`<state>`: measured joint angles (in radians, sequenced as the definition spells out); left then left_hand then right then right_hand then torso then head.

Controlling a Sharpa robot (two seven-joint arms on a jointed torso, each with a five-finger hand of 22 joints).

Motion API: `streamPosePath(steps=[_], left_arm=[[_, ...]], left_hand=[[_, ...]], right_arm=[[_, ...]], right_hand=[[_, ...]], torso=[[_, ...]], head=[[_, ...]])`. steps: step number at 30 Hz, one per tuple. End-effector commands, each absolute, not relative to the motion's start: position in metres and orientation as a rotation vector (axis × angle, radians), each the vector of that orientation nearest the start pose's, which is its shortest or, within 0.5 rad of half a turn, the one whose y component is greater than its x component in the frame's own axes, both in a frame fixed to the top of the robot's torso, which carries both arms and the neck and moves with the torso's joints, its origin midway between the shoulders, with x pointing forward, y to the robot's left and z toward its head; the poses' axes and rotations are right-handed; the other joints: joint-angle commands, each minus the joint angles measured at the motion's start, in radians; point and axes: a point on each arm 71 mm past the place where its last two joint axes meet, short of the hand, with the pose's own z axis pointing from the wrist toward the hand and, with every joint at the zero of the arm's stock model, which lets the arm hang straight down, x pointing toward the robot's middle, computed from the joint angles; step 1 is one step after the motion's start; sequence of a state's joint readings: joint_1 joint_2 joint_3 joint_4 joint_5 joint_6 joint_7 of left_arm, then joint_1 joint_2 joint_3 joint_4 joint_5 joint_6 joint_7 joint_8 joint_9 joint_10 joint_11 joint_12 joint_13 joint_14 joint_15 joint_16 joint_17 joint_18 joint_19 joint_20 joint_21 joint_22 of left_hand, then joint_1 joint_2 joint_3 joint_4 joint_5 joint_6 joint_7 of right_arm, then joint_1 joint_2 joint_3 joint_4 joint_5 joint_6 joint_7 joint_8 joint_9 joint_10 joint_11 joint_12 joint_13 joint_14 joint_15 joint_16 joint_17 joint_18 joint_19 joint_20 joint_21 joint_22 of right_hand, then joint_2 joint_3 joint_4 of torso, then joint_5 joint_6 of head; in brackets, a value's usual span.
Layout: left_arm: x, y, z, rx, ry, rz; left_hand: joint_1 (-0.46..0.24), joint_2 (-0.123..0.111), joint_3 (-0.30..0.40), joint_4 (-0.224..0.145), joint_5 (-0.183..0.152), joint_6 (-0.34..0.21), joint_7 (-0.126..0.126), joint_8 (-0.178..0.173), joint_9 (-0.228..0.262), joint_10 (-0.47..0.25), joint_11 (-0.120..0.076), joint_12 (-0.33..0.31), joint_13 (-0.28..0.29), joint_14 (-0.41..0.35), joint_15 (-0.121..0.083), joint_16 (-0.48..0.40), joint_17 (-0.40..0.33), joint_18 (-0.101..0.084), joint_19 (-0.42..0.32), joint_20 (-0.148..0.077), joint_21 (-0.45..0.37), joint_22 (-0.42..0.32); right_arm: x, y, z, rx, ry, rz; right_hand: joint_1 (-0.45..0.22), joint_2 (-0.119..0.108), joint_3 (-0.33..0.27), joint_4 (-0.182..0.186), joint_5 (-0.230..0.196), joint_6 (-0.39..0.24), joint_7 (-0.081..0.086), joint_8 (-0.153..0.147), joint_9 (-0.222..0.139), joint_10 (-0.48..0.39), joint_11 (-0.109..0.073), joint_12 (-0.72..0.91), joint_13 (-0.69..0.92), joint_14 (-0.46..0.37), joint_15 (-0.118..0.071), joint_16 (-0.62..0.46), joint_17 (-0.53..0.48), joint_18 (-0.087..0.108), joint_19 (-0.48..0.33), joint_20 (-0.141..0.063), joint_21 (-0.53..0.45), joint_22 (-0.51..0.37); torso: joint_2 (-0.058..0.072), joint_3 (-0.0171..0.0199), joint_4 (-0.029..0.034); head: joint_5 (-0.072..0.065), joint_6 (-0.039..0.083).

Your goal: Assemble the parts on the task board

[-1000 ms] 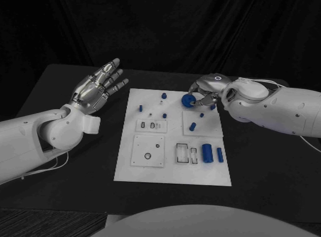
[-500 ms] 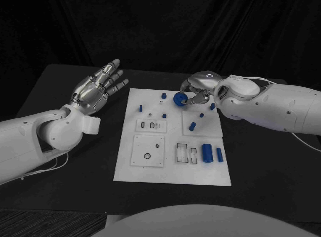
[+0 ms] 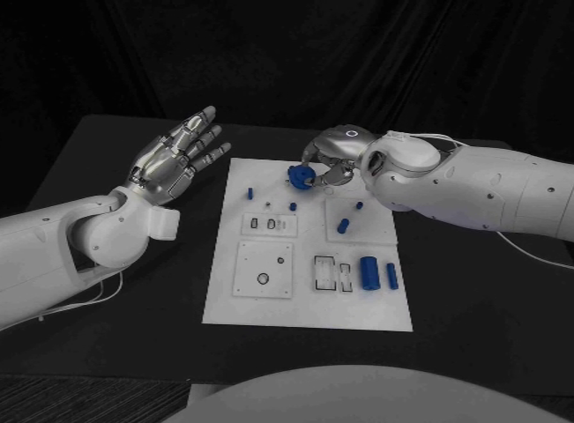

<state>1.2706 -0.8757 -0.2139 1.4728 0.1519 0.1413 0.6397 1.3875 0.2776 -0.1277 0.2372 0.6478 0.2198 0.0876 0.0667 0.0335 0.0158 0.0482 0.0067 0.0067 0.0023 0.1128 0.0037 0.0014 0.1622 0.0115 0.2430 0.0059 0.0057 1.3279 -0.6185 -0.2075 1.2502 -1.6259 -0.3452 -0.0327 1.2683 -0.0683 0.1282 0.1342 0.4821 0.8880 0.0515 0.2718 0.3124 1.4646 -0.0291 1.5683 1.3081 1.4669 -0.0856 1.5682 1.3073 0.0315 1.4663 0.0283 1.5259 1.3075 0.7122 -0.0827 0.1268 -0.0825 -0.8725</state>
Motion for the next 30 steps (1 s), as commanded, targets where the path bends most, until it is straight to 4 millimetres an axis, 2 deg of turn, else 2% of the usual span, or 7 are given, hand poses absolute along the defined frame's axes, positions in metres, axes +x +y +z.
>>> streamPosePath(steps=[1,19,27,30], left_arm=[[0.478,0.227,-0.189,-1.077,1.358,-2.024],[0.479,0.225,-0.190,-1.078,1.366,-2.028],[0.480,0.225,-0.191,-1.079,1.368,-2.027],[0.480,0.225,-0.192,-1.080,1.369,-2.027]], left_hand=[[0.009,-0.003,0.005,0.000,0.005,-0.002,-0.003,0.004,0.001,0.000,0.007,0.006,0.001,-0.002,0.007,-0.004,-0.001,0.018,-0.005,-0.004,0.000,-0.001],[0.008,-0.003,0.006,0.001,0.005,-0.002,-0.002,0.004,0.001,0.002,0.010,0.007,0.002,-0.002,0.009,-0.004,-0.001,0.018,-0.006,-0.004,-0.001,-0.002],[0.008,-0.003,0.006,0.001,0.005,-0.002,-0.001,0.005,0.001,0.002,0.011,0.008,0.002,-0.002,0.009,-0.004,-0.001,0.018,-0.006,-0.004,-0.001,-0.002],[0.008,-0.003,0.006,0.001,0.005,-0.002,-0.001,0.005,0.001,0.002,0.011,0.008,0.002,-0.002,0.009,-0.004,-0.001,0.018,-0.006,-0.004,-0.001,-0.002]], right_arm=[[0.533,-0.156,-0.187,-0.497,1.583,0.507],[0.539,-0.132,-0.190,-0.535,1.624,0.506],[0.540,-0.129,-0.191,-0.541,1.630,0.505],[0.541,-0.129,-0.191,-0.541,1.634,0.503]], right_hand=[[0.001,0.011,0.002,0.005,-0.006,-0.002,-0.001,0.001,0.222,0.106,-0.003,0.003,0.263,0.104,-0.003,0.003,0.264,-0.017,0.071,-0.005,0.002,0.233],[0.001,0.010,0.013,0.009,-0.028,-0.024,0.006,-0.017,0.214,0.106,0.003,0.003,0.263,0.104,0.003,0.003,0.264,-0.013,0.063,0.001,-0.009,0.226],[-0.005,0.001,0.028,0.017,-0.035,-0.077,0.014,-0.070,0.174,0.106,0.010,0.003,0.263,0.104,0.010,0.003,0.264,-0.010,0.057,0.008,-0.018,0.222],[-0.008,-0.004,0.035,0.021,-0.051,-0.105,0.017,-0.108,0.144,0.106,0.013,0.003,0.263,0.104,0.012,0.003,0.264,-0.010,0.056,0.011,-0.020,0.222]], torso=[[0.000,0.0006,0.0007],[0.000,0.0000,0.0005],[0.000,0.0002,0.0002],[0.000,0.0004,0.0003]], head=[[0.000,0.000],[-0.001,0.000],[-0.002,0.000],[-0.002,0.000]])
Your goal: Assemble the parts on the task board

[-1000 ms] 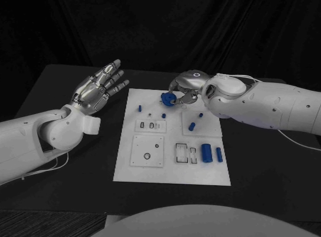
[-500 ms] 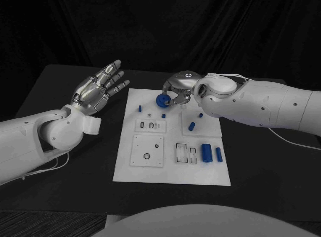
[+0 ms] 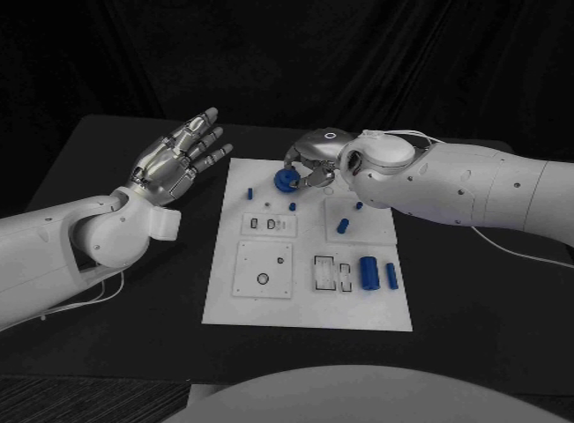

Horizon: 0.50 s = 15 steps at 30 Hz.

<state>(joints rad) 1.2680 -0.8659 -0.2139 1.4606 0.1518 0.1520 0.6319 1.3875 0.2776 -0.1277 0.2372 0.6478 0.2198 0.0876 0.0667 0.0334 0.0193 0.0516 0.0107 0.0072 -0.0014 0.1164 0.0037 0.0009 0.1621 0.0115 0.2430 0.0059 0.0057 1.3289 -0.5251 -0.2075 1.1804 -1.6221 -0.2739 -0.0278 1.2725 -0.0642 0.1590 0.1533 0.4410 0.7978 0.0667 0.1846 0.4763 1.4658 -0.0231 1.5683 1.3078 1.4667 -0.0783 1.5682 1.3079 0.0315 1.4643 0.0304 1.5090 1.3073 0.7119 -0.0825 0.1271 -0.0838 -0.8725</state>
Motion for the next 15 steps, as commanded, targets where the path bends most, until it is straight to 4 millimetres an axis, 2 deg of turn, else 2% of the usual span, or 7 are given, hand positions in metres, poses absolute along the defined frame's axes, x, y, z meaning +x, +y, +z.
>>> streamPosePath(steps=[1,4,9,15], left_arm=[[0.4795,0.2252,-0.1918,-1.081,1.370,-2.027],[0.4795,0.2252,-0.1924,-1.082,1.373,-2.026],[0.4793,0.2254,-0.1930,-1.084,1.376,-2.025],[0.4791,0.2251,-0.1937,-1.086,1.378,-2.026]], left_hand=[[0.008,-0.003,0.006,0.001,0.005,-0.002,-0.001,0.005,0.001,-0.001,0.007,0.004,0.001,0.001,0.006,-0.004,-0.001,0.018,-0.006,-0.004,-0.001,-0.002],[0.008,-0.003,0.006,0.001,0.005,-0.002,-0.001,0.005,0.001,-0.001,0.007,0.004,0.001,0.001,0.006,-0.004,-0.001,0.018,-0.006,-0.004,-0.001,-0.002],[0.008,-0.003,0.007,0.001,0.005,-0.003,0.000,0.005,0.001,0.000,0.010,0.005,0.002,0.001,0.006,-0.004,-0.001,0.017,-0.006,-0.004,-0.001,-0.002],[0.008,-0.003,0.007,0.001,0.005,-0.002,0.002,0.006,0.001,0.001,0.014,0.006,0.002,0.002,0.006,-0.003,-0.001,0.017,-0.006,-0.005,-0.001,-0.002]], right_arm=[[0.5406,-0.1289,-0.1913,-0.540,1.636,0.501],[0.5407,-0.1299,-0.1915,-0.539,1.638,0.498],[0.5408,-0.1309,-0.1920,-0.538,1.646,0.493],[0.5406,-0.1311,-0.1925,-0.540,1.652,0.491]], right_hand=[[-0.011,-0.008,0.007,0.001,-0.011,-0.024,0.001,-0.031,-0.027,0.105,0.007,0.003,0.263,0.104,0.005,0.003,0.263,-0.012,0.061,0.009,0.001,0.225],[-0.010,-0.011,0.011,-0.001,-0.020,-0.053,0.000,-0.069,-0.060,0.105,0.006,0.003,0.263,0.104,0.006,0.003,0.263,-0.012,0.064,0.010,0.003,0.227],[-0.009,-0.012,0.013,-0.004,-0.024,-0.066,-0.002,-0.088,-0.080,0.105,0.005,0.003,0.263,0.104,0.005,0.003,0.263,-0.012,0.063,0.009,0.002,0.227],[-0.009,-0.011,0.013,-0.005,-0.026,-0.071,-0.002,-0.095,-0.088,0.105,0.005,0.003,0.263,0.104,0.005,0.003,0.263,-0.011,0.061,0.009,0.000,0.226]], torso=[[0.000,0.0003,0.0002],[0.000,0.0000,0.0005],[0.000,0.0005,-0.0012],[0.001,0.0010,-0.0013]], head=[[0.000,0.000],[-0.001,0.000],[0.000,0.000],[0.001,0.000]])
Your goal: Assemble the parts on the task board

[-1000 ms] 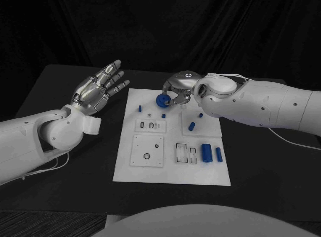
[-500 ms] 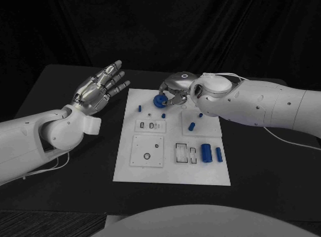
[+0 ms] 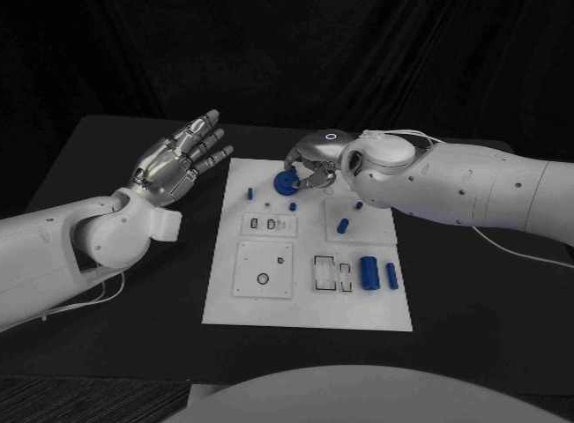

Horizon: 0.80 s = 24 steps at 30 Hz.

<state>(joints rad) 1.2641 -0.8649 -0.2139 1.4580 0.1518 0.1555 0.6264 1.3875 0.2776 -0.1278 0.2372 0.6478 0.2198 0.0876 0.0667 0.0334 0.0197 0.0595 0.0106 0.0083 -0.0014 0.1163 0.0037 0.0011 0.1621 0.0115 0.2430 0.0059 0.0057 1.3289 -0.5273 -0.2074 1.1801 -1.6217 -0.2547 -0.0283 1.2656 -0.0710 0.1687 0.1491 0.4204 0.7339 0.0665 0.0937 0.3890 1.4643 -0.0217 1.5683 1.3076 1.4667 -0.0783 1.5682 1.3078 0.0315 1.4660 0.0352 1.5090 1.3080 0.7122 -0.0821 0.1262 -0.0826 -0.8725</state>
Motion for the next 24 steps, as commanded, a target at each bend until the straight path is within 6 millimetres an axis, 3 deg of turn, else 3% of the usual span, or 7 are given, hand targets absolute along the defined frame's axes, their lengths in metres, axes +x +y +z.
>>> streamPosePath(steps=[1,9,14,18,24], left_arm=[[0.4791,0.2251,-0.1938,-1.086,1.379,-2.026],[0.4788,0.2258,-0.1943,-1.088,1.379,-2.024],[0.4790,0.2262,-0.1945,-1.089,1.379,-2.022],[0.4793,0.2257,-0.1947,-1.088,1.379,-2.023],[0.4792,0.2252,-0.1950,-1.089,1.381,-2.023]], left_hand=[[0.008,-0.003,0.008,0.001,0.006,-0.001,0.003,0.006,0.001,0.002,0.007,0.007,0.002,0.002,0.006,-0.003,-0.001,0.018,-0.006,-0.005,-0.001,-0.002],[0.008,-0.004,0.008,0.001,0.006,0.001,0.005,0.007,0.002,0.003,0.010,0.008,0.002,0.002,0.006,-0.002,0.000,0.018,-0.006,-0.005,-0.001,-0.002],[0.008,-0.004,0.009,0.001,0.006,0.004,0.006,0.009,0.002,0.004,0.011,0.008,0.002,0.002,0.006,-0.001,0.000,0.018,-0.006,-0.005,-0.001,-0.002],[0.008,-0.004,0.009,0.001,0.006,0.004,0.007,0.009,0.002,0.004,0.013,0.009,0.002,0.002,0.006,0.000,0.000,0.018,-0.005,-0.005,-0.001,-0.002],[0.008,-0.003,0.010,0.001,0.006,0.005,0.008,0.010,0.002,0.004,0.013,0.009,0.003,0.003,0.006,0.000,0.001,0.018,-0.005,-0.005,-0.001,-0.001]], right_arm=[[0.5406,-0.1313,-0.1925,-0.540,1.653,0.491],[0.5402,-0.1348,-0.1929,-0.538,1.658,0.487],[0.5404,-0.1371,-0.1946,-0.545,1.679,0.480],[0.5401,-0.1360,-0.1960,-0.555,1.696,0.481],[0.5405,-0.1352,-0.1979,-0.563,1.717,0.474]], right_hand=[[-0.002,-0.005,0.004,-0.001,-0.005,-0.007,-0.002,-0.004,-0.001,0.106,0.003,0.003,0.263,0.104,0.005,0.003,0.263,-0.011,0.060,0.004,0.000,0.225],[0.003,-0.004,0.006,-0.006,-0.006,-0.010,-0.004,-0.012,-0.011,0.106,0.002,0.003,0.263,0.104,0.004,0.003,0.263,-0.009,0.054,0.004,-0.008,0.221],[0.005,-0.001,0.010,-0.012,-0.004,-0.041,-0.021,-0.032,-0.046,0.106,-0.010,0.003,0.263,0.104,-0.005,0.003,0.263,-0.004,0.044,-0.003,-0.023,0.213],[0.004,0.001,0.012,-0.016,-0.004,-0.097,-0.031,-0.035,-0.084,0.106,-0.017,0.003,0.263,0.104,-0.010,0.003,0.263,-0.003,0.040,-0.008,-0.028,0.211],[0.003,0.009,0.018,-0.017,0.010,-0.115,-0.045,-0.033,-0.108,0.106,-0.028,0.003,0.263,0.104,-0.019,0.003,0.263,-0.002,0.039,-0.015,-0.032,0.210]], torso=[[0.000,0.0007,-0.0006],[0.000,0.0008,-0.0010],[0.000,0.0006,-0.0008],[0.000,0.0003,-0.0003],[0.000,-0.0001,-0.0001]], head=[[0.000,0.000],[0.004,0.000],[-0.001,0.000],[-0.001,0.000],[-0.003,0.000]])
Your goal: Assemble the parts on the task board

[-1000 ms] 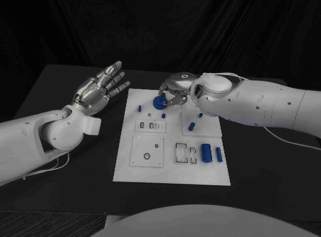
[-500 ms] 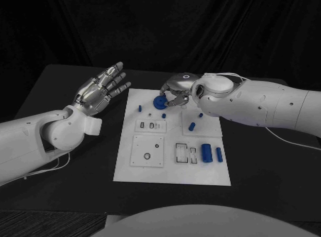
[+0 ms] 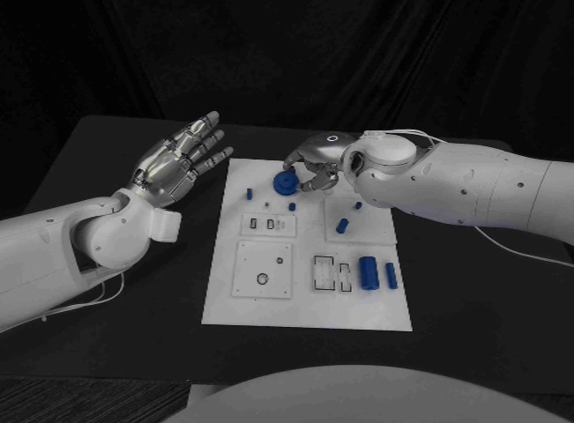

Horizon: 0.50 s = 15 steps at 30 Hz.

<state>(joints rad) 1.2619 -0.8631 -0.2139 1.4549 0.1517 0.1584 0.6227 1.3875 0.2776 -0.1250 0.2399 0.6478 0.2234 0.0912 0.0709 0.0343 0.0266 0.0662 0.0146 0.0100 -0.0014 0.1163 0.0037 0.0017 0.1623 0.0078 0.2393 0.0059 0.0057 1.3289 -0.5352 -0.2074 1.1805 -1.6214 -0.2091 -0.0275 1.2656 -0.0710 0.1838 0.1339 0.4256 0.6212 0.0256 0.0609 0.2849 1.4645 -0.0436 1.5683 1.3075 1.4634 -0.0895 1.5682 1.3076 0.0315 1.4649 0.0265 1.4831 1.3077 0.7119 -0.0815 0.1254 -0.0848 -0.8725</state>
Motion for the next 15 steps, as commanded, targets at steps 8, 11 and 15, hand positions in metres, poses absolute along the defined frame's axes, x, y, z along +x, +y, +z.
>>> streamPosePath(steps=[8,11,15], left_arm=[[0.4791,0.2263,-0.1953,-1.091,1.382,-2.017],[0.4791,0.2260,-0.1954,-1.092,1.383,-2.017],[0.4793,0.2258,-0.1956,-1.092,1.384,-2.016]], left_hand=[[0.008,0.000,0.010,-0.001,0.007,0.003,0.005,0.007,0.002,-0.001,0.009,0.006,0.001,0.003,0.006,0.001,0.000,0.018,-0.002,-0.002,0.000,-0.001],[0.008,0.001,0.011,0.000,0.008,0.004,0.006,0.007,0.002,-0.001,0.009,0.007,0.001,0.003,0.006,0.001,0.000,0.018,-0.002,-0.002,0.000,-0.001],[0.008,0.003,0.013,0.000,0.008,0.003,0.006,0.008,0.002,-0.001,0.010,0.007,0.001,0.003,0.006,0.002,0.001,0.018,-0.001,-0.002,0.000,-0.001]], right_arm=[[0.5418,-0.1396,-0.2003,-0.563,1.745,0.455],[0.5421,-0.1414,-0.2007,-0.561,1.751,0.450],[0.5423,-0.1446,-0.2004,-0.554,1.746,0.446]], right_hand=[[-0.013,0.016,0.013,0.001,0.026,0.122,-0.001,0.025,-0.004,0.106,-0.008,0.002,0.263,0.107,-0.012,0.003,0.263,-0.003,0.041,-0.013,-0.007,0.212],[-0.023,0.019,0.018,0.006,0.032,0.153,0.002,0.031,-0.011,0.106,-0.006,0.002,0.263,0.107,-0.011,0.003,0.263,-0.003,0.043,-0.013,-0.005,0.214],[-0.033,0.022,0.028,0.012,0.039,0.202,0.007,0.042,-0.018,0.106,-0.003,0.002,0.263,0.107,-0.008,0.003,0.263,-0.004,0.045,-0.011,-0.004,0.216]], torso=[[0.001,0.0003,-0.0006],[0.000,-0.0001,0.0002],[0.000,-0.0003,0.0012]], head=[[0.002,0.000],[0.001,0.000],[0.000,0.000]])
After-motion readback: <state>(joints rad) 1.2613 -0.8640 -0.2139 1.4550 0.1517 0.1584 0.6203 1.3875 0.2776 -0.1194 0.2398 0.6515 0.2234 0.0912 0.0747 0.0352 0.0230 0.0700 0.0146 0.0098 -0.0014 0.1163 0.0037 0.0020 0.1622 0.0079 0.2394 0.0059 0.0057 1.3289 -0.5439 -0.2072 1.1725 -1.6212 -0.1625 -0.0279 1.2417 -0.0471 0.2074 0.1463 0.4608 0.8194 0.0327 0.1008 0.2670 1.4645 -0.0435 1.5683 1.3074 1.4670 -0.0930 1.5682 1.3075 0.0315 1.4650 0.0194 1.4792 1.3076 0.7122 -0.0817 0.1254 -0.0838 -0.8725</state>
